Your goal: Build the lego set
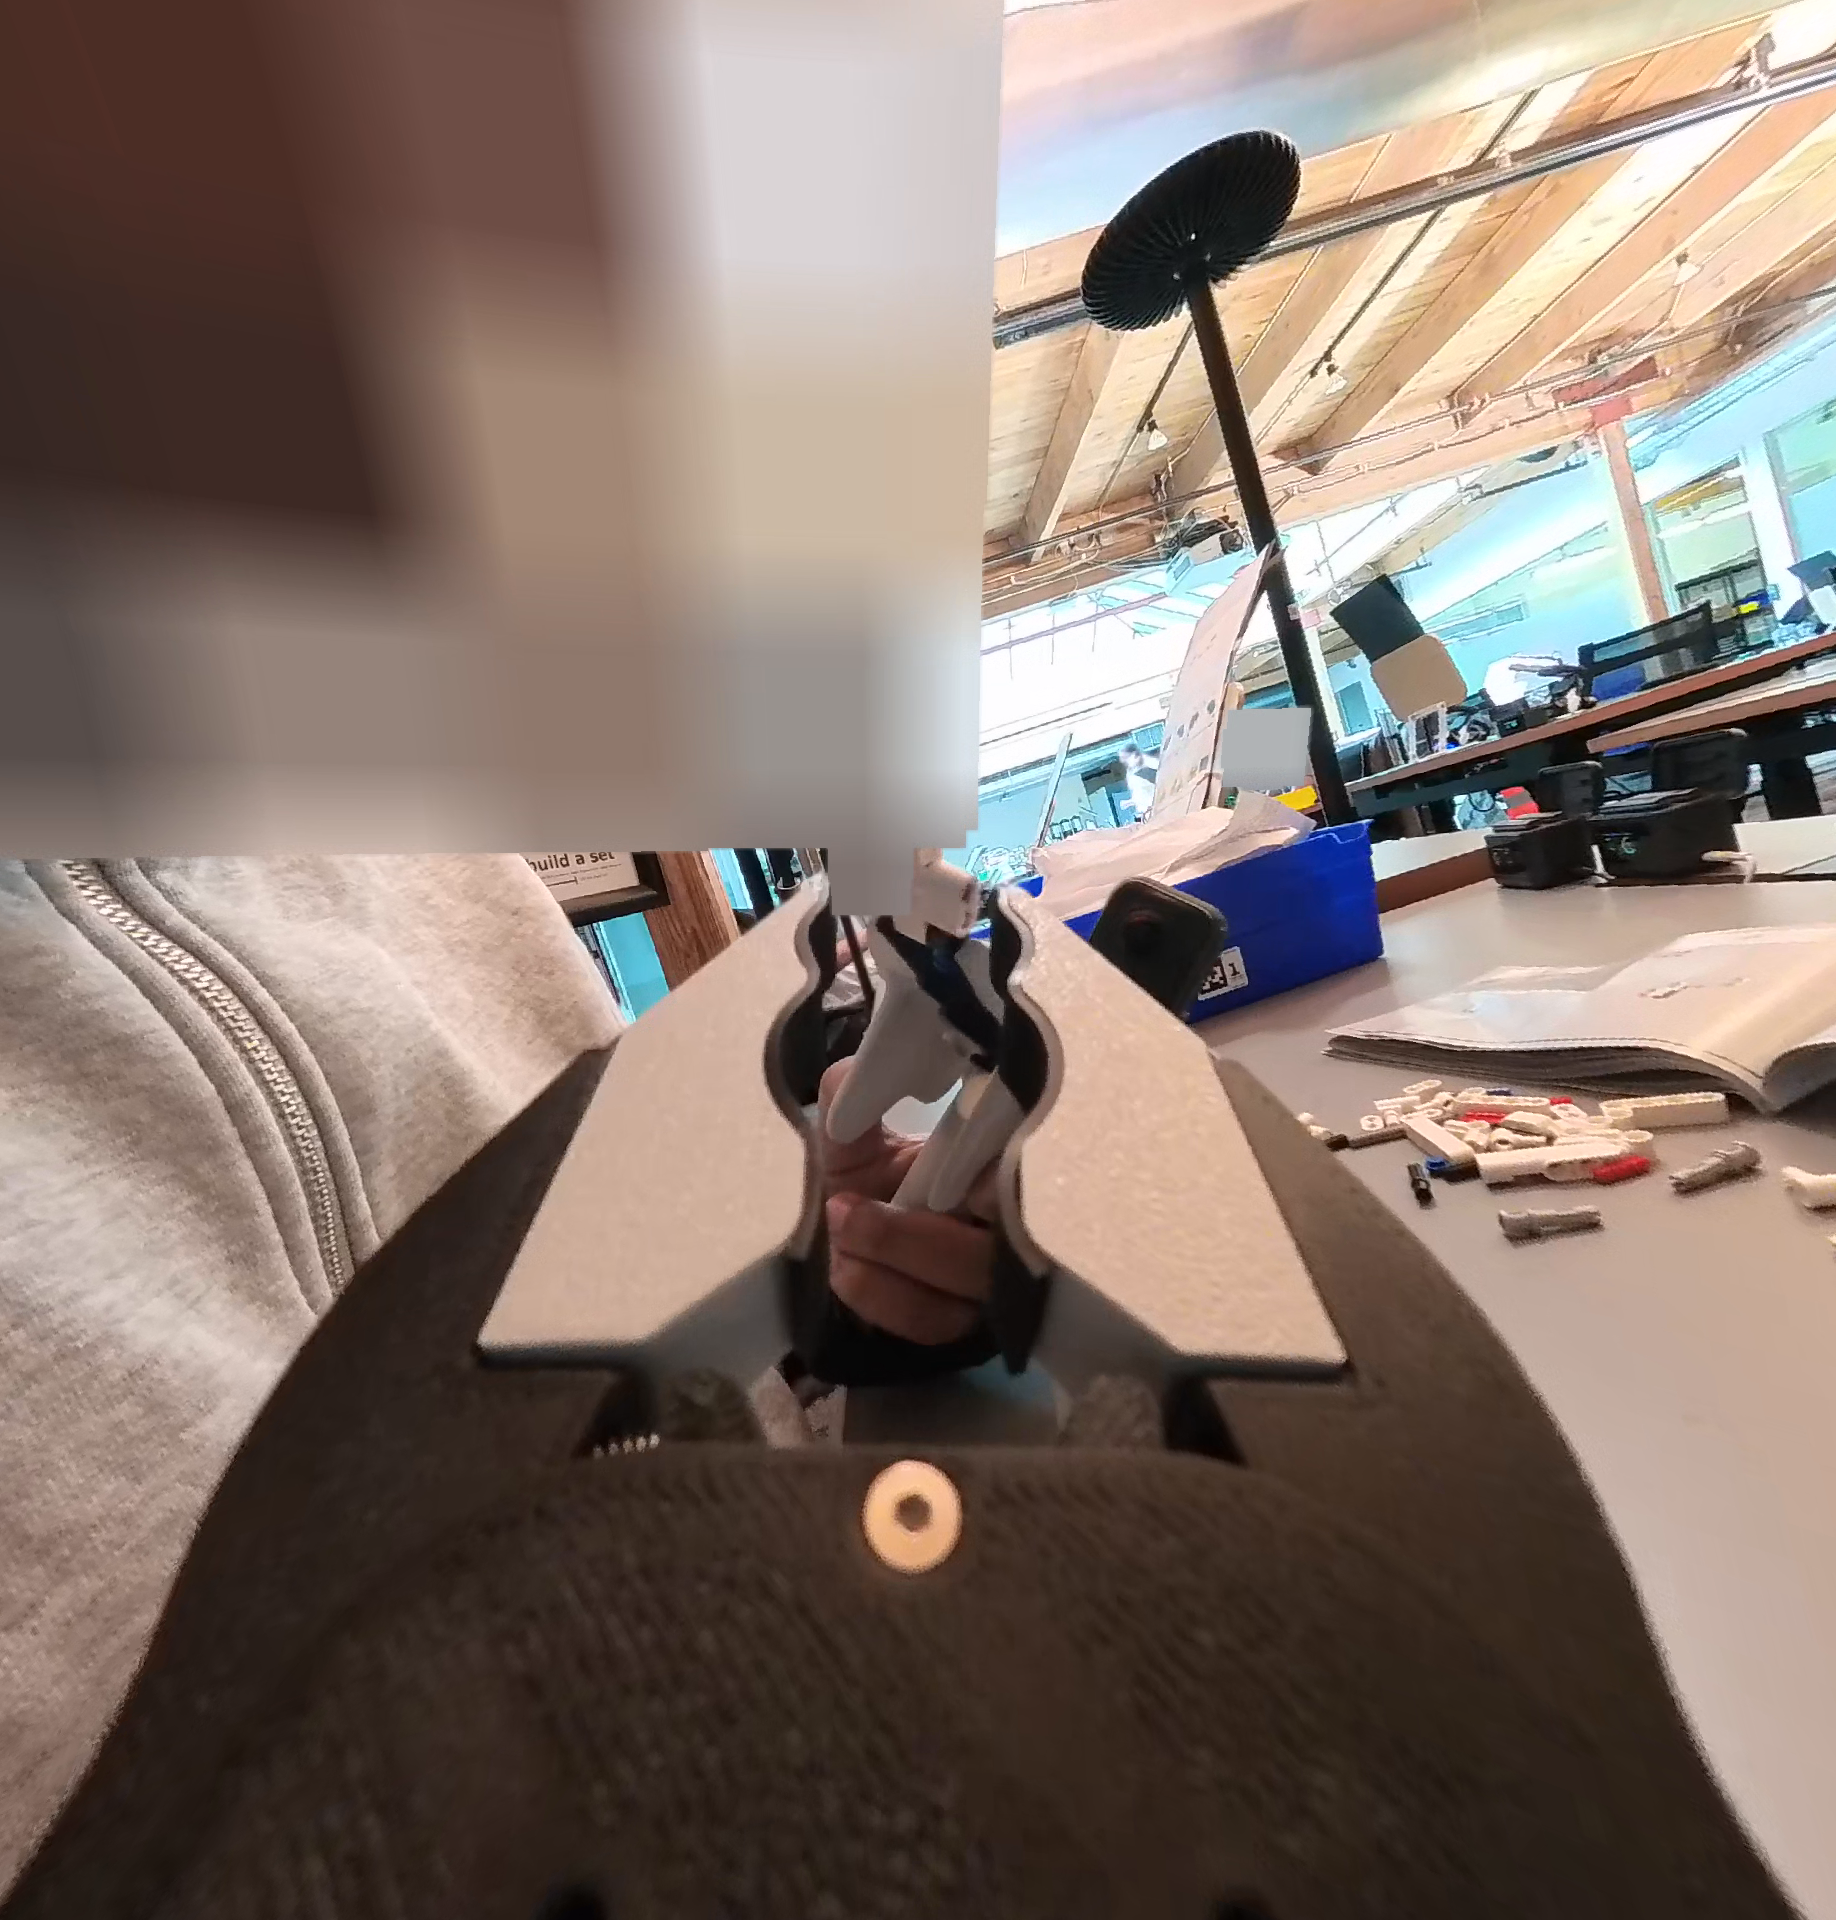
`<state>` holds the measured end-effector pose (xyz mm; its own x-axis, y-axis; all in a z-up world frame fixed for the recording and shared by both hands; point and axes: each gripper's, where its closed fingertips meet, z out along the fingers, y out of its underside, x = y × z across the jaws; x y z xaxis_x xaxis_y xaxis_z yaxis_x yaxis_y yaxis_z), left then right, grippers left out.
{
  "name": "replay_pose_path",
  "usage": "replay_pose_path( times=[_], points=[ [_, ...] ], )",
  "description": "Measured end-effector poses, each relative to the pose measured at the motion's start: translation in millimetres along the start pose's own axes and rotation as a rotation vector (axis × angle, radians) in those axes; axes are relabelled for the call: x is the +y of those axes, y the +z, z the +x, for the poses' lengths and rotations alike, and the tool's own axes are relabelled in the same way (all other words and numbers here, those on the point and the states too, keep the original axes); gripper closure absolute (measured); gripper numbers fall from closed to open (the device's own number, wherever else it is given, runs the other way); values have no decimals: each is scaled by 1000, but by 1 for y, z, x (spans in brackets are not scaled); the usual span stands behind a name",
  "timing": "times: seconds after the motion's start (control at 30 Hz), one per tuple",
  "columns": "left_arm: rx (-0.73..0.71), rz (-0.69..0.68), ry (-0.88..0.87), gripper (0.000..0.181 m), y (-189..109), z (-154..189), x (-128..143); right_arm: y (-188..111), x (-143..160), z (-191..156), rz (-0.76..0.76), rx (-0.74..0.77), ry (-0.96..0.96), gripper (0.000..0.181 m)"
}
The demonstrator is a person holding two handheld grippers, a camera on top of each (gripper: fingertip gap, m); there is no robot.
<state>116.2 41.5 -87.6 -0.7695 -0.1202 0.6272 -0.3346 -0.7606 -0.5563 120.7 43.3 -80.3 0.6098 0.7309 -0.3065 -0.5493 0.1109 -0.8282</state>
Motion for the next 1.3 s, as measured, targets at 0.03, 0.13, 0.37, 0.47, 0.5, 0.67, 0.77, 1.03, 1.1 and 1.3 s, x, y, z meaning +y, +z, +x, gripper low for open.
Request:
replay_pose_path(
  times=[0.03,0.13,0.37,0.47,0.5,0.67,0.77,1.03,1.1,1.3],
  points=[
    [3,-1,-2,167,0,0,0,0,1,-1,-4,-2,-6,154],
    [13,-11,-14,167,1,1,2,1,2,-3,-12,-4,-20,154],
    [39,-19,-60,167,2,1,4,1,1,0,-9,15,-25,163],
    [43,-18,-67,167,2,1,4,2,3,0,-17,22,-37,166],
    [44,-17,-70,167,2,1,4,2,3,0,-16,22,-40,167],
    [57,-12,-91,167,2,1,3,3,3,0,-17,31,-48,167],
    [61,-6,-98,167,2,1,2,3,2,1,-16,37,-53,169],
    [61,4,-107,167,1,0,1,3,2,2,-13,44,-48,170],
    [60,7,-111,167,1,0,1,3,2,2,-12,47,-48,170],
    [50,29,-127,166,-1,-3,-2,2,0,5,2,61,-39,173]
  ],
)
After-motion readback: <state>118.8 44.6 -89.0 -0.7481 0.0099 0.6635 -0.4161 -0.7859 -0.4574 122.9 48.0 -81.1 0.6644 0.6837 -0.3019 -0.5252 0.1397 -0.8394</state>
